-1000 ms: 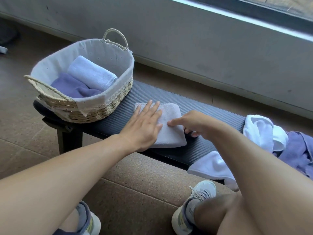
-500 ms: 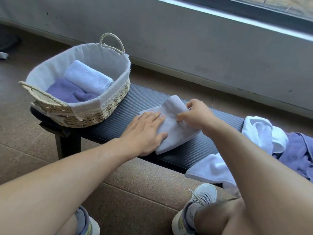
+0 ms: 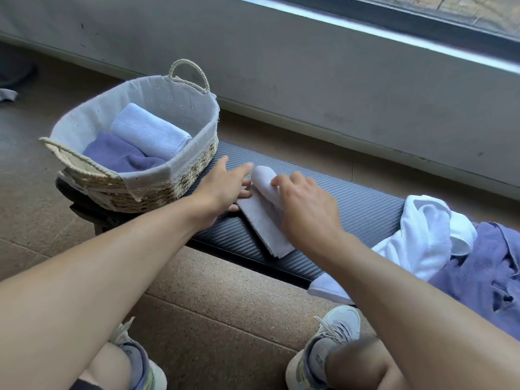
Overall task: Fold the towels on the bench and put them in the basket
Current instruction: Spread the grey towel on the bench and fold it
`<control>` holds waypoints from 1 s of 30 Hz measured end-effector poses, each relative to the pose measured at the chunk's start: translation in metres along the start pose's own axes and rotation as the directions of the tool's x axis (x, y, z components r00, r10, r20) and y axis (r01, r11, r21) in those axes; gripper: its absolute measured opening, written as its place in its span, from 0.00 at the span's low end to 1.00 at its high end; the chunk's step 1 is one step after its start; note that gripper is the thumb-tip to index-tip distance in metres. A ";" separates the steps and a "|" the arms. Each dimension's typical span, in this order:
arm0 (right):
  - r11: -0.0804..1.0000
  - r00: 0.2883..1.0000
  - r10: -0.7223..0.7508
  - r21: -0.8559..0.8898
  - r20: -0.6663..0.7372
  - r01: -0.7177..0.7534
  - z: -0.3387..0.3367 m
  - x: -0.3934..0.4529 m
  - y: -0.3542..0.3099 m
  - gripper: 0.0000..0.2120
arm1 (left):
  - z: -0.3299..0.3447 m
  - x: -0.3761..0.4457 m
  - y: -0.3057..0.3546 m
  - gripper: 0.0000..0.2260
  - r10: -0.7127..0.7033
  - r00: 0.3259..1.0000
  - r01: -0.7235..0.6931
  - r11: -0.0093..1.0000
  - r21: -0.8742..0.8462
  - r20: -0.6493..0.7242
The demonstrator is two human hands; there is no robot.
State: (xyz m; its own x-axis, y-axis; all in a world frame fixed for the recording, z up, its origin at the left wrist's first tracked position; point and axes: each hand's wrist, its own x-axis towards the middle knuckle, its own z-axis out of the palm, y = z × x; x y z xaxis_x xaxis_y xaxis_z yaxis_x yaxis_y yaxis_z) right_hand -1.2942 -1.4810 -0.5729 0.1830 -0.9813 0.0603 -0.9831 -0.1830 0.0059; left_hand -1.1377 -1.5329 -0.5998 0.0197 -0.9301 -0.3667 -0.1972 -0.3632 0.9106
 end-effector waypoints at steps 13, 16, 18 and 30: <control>0.824 0.972 -0.023 0.556 0.233 -0.114 -0.019 -0.019 0.007 0.13 | -0.006 -0.003 -0.003 0.09 0.021 0.999 -0.020 1.000 0.017 -0.030; 0.819 0.954 0.082 0.525 0.289 -0.230 -0.013 -0.008 0.023 0.27 | -0.006 -0.006 -0.002 0.10 0.042 0.998 -0.041 0.999 0.026 -0.037; 0.829 0.897 0.101 0.463 0.431 -0.315 -0.008 -0.005 0.027 0.38 | -0.008 -0.006 -0.004 0.11 0.032 0.998 -0.029 0.998 0.055 -0.046; 0.873 0.953 0.049 0.450 0.299 -0.186 -0.002 0.007 0.033 0.27 | -0.027 -0.017 -0.001 0.44 0.314 0.836 -0.549 0.458 0.699 0.451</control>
State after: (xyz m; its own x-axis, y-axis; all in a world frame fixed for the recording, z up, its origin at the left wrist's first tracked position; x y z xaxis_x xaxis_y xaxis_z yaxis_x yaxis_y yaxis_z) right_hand -1.3250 -1.4941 -0.5702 0.1276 -0.9623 -0.2404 -0.8901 -0.0042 -0.4557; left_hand -1.1113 -1.5183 -0.5891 -0.4872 -0.8668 -0.1063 -0.7864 0.3825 0.4851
